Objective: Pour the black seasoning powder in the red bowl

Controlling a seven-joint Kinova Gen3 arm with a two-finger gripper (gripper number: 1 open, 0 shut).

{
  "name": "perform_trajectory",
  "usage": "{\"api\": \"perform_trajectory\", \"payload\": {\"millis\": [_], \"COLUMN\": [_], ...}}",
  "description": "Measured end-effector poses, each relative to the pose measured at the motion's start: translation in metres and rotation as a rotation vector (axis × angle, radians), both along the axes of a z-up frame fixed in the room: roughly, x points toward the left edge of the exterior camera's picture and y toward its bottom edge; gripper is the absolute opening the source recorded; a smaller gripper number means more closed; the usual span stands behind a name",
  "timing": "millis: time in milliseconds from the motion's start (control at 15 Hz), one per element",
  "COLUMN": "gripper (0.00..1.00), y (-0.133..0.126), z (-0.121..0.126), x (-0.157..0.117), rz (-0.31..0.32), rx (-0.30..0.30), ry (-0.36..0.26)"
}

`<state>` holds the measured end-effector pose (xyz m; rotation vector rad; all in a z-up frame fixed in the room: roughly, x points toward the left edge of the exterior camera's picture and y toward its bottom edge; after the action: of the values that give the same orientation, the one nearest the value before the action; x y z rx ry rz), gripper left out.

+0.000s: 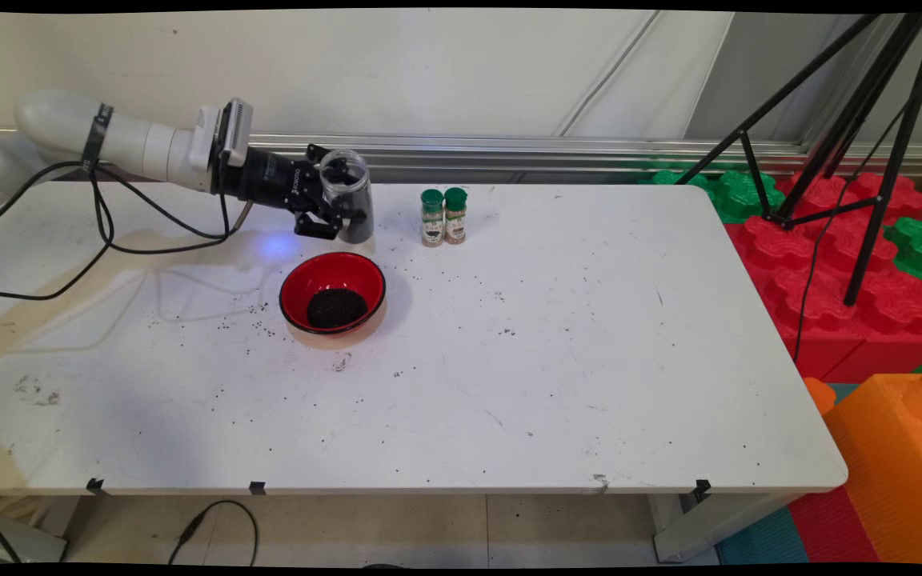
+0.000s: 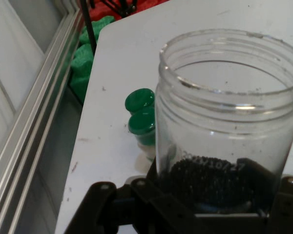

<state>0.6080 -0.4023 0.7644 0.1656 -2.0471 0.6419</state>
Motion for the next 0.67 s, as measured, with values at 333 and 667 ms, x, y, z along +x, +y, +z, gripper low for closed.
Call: {"api": "perform_trajectory", "payload": {"millis": [333,667], "gripper": [0.0,0.0], "y": [0.0046,0.0091], "z": [-0.0008,-0.0011], "x": [-0.0007,-0.0025], "rz": [-0.039,-0.093], "rx": [-0.067,-0.159], "ry": [-0.058,-0.127]}}
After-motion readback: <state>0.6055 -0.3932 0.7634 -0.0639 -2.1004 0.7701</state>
